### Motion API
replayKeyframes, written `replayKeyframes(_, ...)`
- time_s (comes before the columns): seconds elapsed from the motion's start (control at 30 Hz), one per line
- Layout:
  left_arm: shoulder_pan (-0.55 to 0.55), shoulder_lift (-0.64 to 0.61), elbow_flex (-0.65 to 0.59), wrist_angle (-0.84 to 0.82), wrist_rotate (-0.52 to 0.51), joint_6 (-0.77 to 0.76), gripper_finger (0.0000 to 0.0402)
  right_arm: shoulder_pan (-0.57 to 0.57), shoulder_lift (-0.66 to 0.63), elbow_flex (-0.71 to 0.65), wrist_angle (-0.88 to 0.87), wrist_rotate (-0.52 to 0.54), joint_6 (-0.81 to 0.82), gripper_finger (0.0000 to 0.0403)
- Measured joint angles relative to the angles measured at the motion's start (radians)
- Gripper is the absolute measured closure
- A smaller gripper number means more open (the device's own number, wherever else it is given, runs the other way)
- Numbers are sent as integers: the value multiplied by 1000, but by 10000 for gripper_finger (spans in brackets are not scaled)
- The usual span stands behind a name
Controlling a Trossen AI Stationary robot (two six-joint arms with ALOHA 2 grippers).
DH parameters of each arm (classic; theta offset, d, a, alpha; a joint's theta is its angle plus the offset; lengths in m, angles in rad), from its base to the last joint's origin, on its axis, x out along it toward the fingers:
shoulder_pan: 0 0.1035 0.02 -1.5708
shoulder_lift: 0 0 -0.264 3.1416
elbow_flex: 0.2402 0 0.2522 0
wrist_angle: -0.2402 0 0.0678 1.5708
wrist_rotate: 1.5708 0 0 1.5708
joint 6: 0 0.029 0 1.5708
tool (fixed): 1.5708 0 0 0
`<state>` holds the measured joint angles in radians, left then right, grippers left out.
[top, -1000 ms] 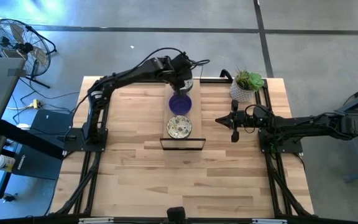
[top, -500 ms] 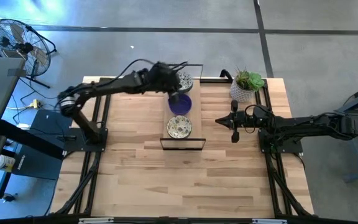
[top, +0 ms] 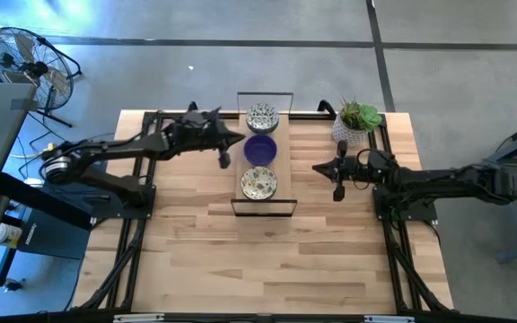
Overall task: Pick & Place Mini bowls
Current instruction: Return to Home Position
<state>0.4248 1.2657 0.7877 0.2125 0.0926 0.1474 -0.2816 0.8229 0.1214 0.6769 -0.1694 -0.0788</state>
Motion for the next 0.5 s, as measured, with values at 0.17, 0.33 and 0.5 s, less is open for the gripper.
replayKeyframes(0.17,0,-112,-121,38,60,-3,401,-45,-38,26,-24,-3,-14,403)
replayKeyframes(0.33,0,-227,-228,76,64,-21,401,-94,-69,73,-149,-5,-16,403)
replayKeyframes(0.5,0,-334,-335,189,84,-39,401,-115,-78,89,-165,-5,-60,403)
